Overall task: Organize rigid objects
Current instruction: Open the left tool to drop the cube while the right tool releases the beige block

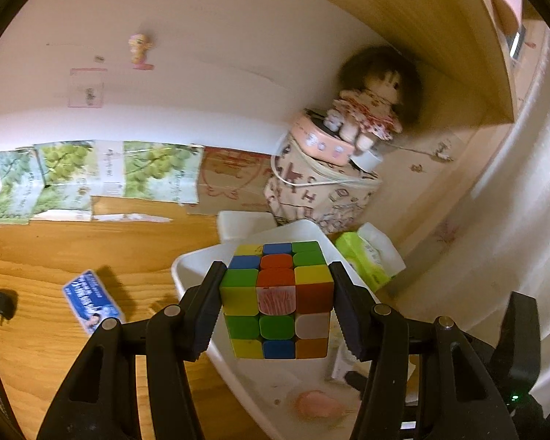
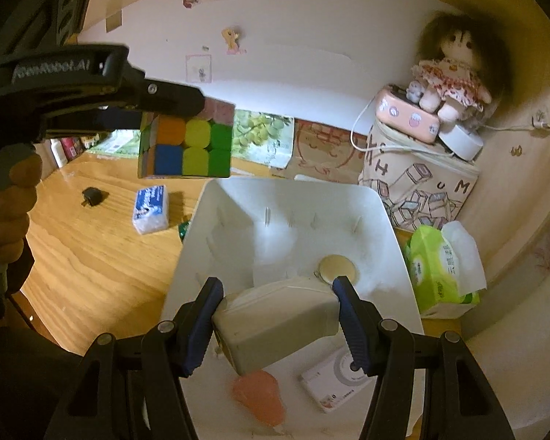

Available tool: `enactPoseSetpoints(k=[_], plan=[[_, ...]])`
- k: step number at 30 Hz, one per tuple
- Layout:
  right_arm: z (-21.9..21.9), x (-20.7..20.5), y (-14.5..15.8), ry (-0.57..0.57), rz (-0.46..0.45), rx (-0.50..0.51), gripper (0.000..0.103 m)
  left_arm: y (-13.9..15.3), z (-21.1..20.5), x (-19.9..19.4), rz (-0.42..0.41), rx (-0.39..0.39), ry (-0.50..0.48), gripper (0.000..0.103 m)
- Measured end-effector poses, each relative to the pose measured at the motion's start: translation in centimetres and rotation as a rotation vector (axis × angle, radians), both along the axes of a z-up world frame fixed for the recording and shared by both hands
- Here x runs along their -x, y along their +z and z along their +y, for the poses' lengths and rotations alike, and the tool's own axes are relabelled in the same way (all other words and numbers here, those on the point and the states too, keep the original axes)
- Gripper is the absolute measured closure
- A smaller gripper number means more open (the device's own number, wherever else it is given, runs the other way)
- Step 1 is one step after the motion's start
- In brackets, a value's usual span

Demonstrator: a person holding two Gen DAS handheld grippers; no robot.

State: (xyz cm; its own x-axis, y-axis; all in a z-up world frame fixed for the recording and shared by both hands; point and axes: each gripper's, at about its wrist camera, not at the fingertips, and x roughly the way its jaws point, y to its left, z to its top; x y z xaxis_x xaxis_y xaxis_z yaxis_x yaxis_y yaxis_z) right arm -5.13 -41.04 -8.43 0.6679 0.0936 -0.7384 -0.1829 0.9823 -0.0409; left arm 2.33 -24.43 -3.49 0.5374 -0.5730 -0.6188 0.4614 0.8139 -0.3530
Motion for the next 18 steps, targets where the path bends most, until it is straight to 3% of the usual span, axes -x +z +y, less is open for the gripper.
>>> enactPoseSetpoints(k=[5,7,11,13,18], plan=[[-0.7,-0.2,-0.5,0.006,0.015,0.002,0.039,0.2,-1.6,0.4,-0.019,-0.001,-0.033,0.043],[-0.8,-0.4,-0.5,0.010,0.019,0.001,0.030,0.9,-1.9,0.8,-0.055,0.005,-0.048,0.043],[-0.9,-0.9,-0.8,0.014,0.034,0.013,0.029,1.6,-2.3,0.8,-0.081,0.000,-0.052,0.042],[-0.9,-1.1,-0.9,0.016,0.037,0.019,0.026,1.6,-2.2,0.7,-0.081,-0.004,-0.046,0.032],[-0.8,-1.5,-1.0,0.008,0.044,0.025,0.024,1.4,-1.5,0.4,-0.070,-0.016,-0.006,0.029]])
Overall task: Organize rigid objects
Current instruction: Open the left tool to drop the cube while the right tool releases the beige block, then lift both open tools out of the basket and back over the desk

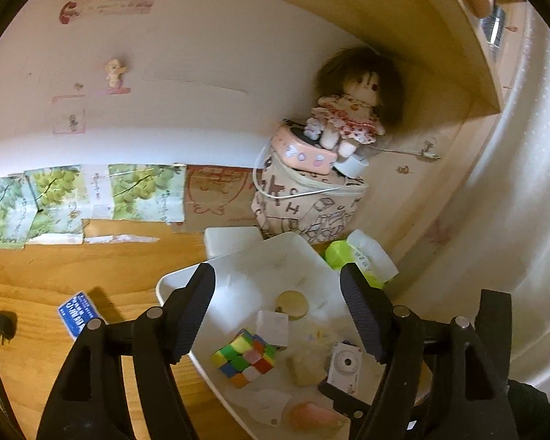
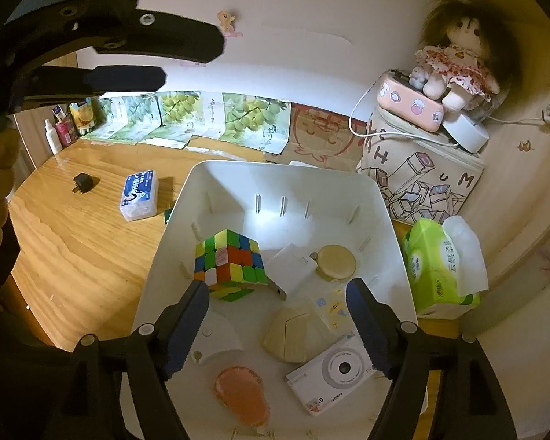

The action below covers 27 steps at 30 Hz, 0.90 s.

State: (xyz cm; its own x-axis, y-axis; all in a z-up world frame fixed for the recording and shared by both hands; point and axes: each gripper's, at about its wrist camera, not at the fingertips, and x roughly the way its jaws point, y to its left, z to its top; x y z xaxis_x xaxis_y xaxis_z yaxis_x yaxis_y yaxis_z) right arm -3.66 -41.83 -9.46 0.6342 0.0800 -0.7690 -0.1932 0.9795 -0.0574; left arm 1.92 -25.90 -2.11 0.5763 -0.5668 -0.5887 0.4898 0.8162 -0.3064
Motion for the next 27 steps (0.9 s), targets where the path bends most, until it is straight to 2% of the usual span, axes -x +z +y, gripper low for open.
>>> enactPoseSetpoints(k=[12,27], plan=[[1.4,-0.7,-0.4,-0.005,0.034,-0.033,0.023,-0.7,3.8,0.1,0.019,-0.029,0.128,0.028],[5.0,-1.0,0.8,-0.062,0.043,-0.074,0.023,-0.5,9.8,1.0,0.024,-0.017,0.185,0.028]])
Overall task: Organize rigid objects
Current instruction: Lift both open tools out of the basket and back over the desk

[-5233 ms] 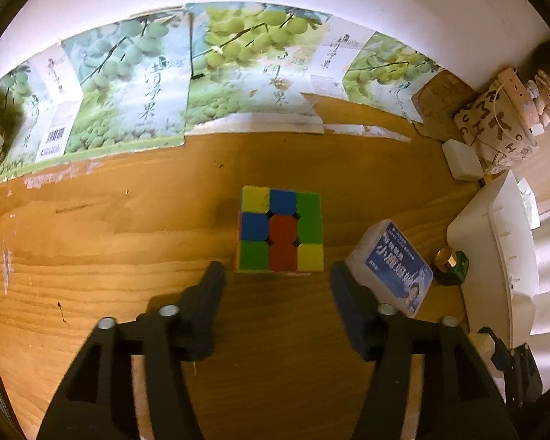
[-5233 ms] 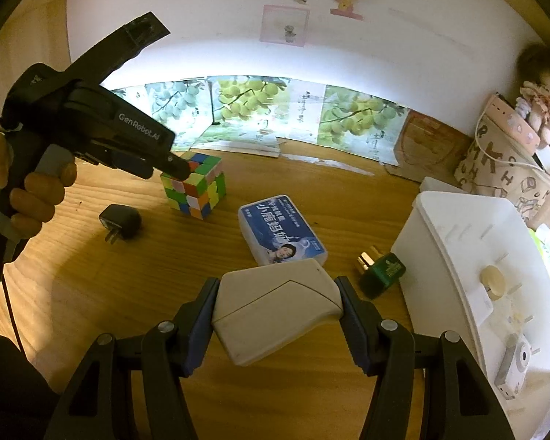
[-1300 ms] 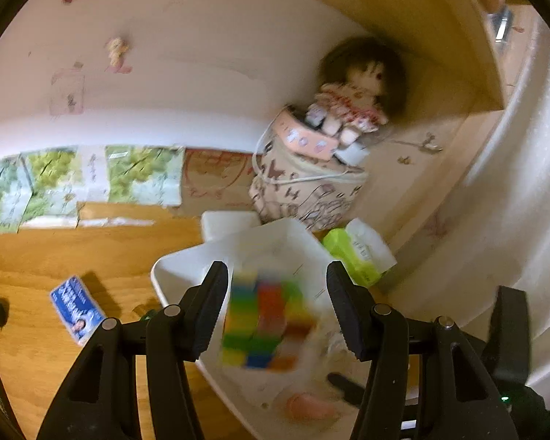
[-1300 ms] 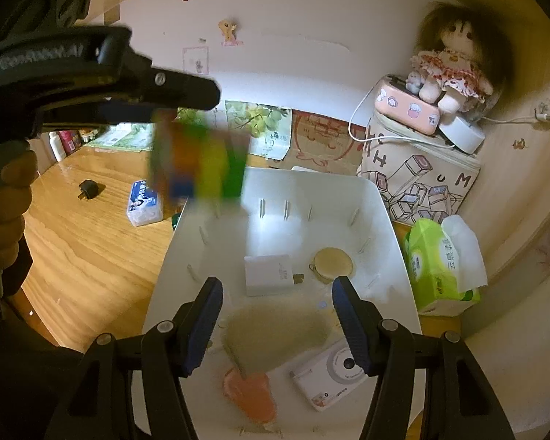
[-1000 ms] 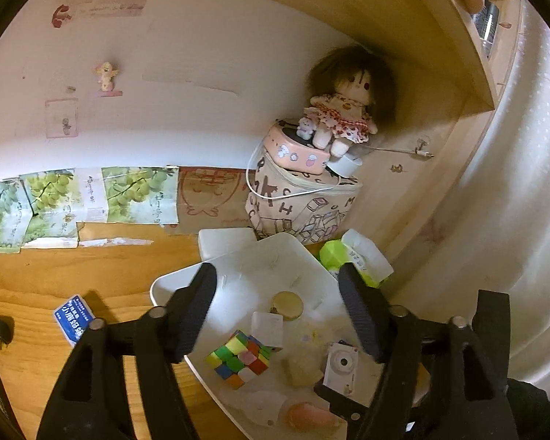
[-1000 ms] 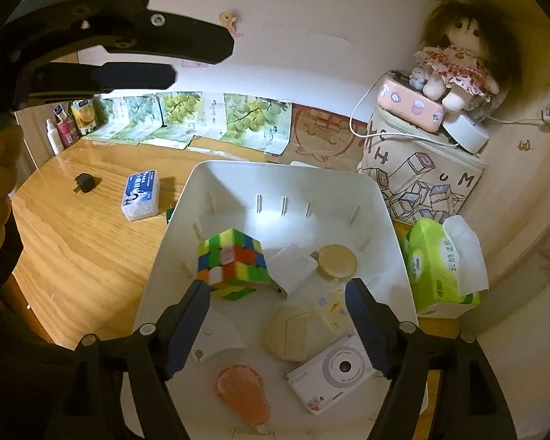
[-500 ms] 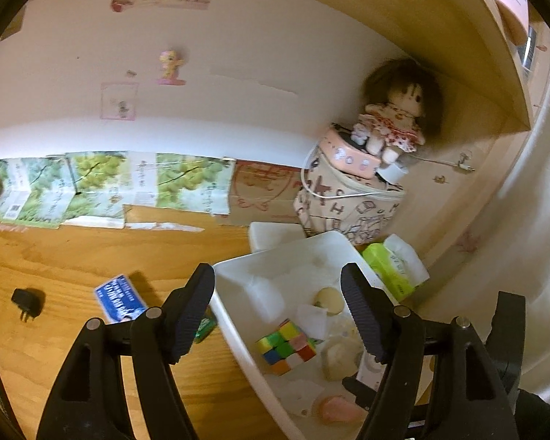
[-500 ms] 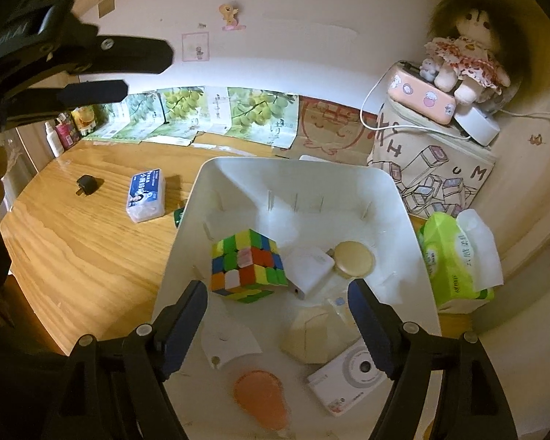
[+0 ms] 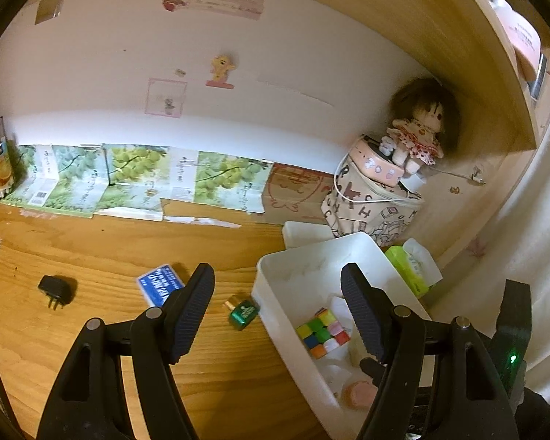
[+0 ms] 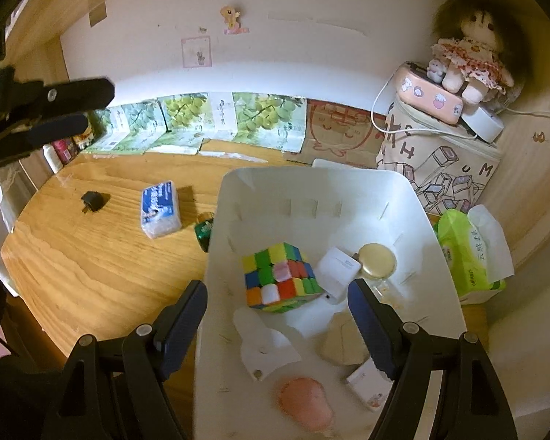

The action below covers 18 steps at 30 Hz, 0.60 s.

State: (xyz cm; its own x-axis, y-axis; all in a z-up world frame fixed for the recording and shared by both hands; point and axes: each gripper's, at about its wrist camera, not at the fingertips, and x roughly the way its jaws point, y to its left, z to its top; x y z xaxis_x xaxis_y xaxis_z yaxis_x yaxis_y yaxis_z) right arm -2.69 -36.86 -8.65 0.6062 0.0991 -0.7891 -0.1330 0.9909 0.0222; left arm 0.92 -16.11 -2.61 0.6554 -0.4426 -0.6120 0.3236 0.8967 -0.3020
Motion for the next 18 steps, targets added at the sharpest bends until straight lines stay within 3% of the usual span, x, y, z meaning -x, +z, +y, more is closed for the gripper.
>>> enactPoseSetpoints(k=[11,18], plan=[[4.6,-0.1,1.8,-0.021,-0.011,-0.012,0.023,0.5,5.4,0.1,-0.019,-0.014,0.025,0.028],[7.3,-1.1,2.3,-0.077,0.023,-0.103,0.023,0.6,9.8,-0.2,-0.023,-0.034,0.049,0.028]])
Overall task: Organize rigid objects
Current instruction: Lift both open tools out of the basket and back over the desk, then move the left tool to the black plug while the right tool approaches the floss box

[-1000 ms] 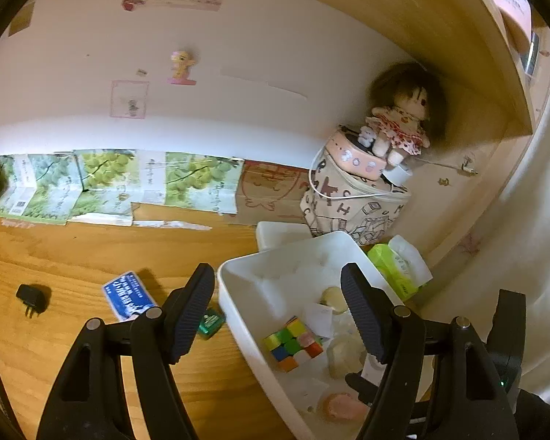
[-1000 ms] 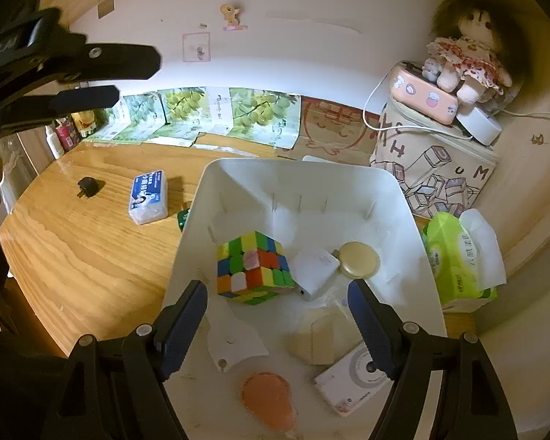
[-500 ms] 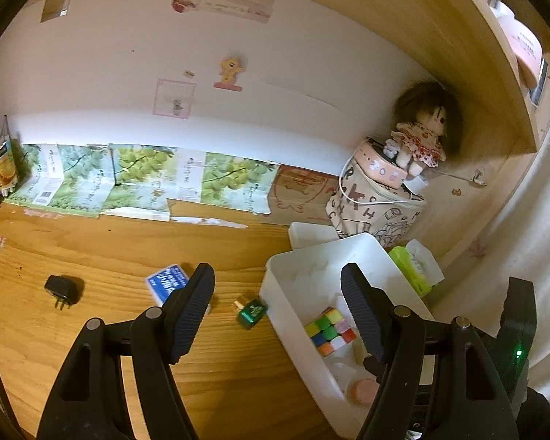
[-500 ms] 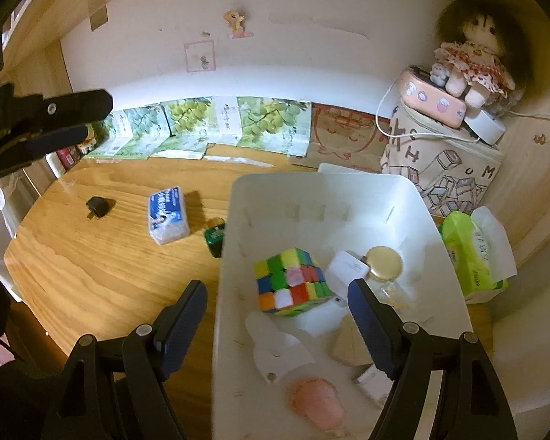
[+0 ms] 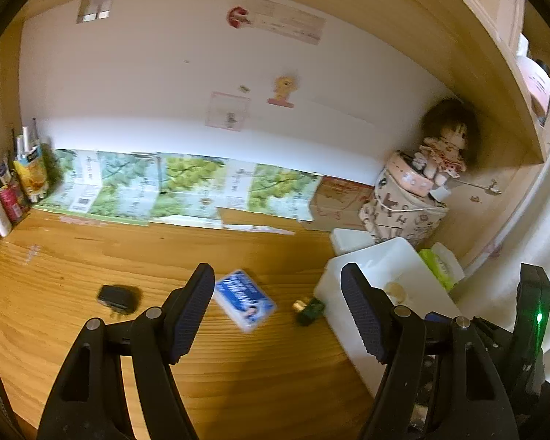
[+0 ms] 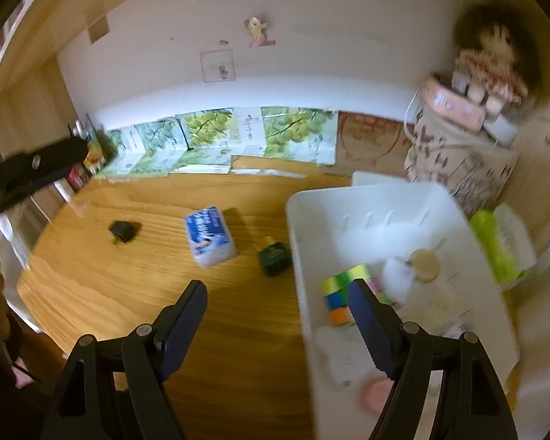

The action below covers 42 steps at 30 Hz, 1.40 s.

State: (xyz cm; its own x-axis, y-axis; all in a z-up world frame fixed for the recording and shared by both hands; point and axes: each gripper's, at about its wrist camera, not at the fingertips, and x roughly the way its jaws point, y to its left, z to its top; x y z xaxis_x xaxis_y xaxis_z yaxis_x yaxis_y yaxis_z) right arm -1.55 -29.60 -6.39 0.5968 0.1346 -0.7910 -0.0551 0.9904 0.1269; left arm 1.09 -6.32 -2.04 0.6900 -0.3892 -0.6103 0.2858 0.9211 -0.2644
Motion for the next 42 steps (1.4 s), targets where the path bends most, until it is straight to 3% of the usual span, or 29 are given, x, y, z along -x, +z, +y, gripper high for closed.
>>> enactPoseSetpoints(k=[12,21,30,42], plan=[[3.3,-2.0,-0.9,-0.132,0.069,-0.145,0.023,-0.6,7.2,-1.0,-0.006,-0.069,0.042,0.028],[4.9,-3.2,-2.6,-0.236,0.146,-0.283,0.023,-2.6,10.2,-2.4,0.047,-0.155,0.030,0.028],[6.1,-3.2,-4.4,-0.321,0.216,-0.395,0.023,-6.2,12.0,-4.4,0.177,-0.260,0.037,0.028],[5.5,-4.6,-5.2,-0.430,0.292,-0.527,0.023,-12.6,12.6,-5.8,0.412,-0.368,-0.012,0.028]])
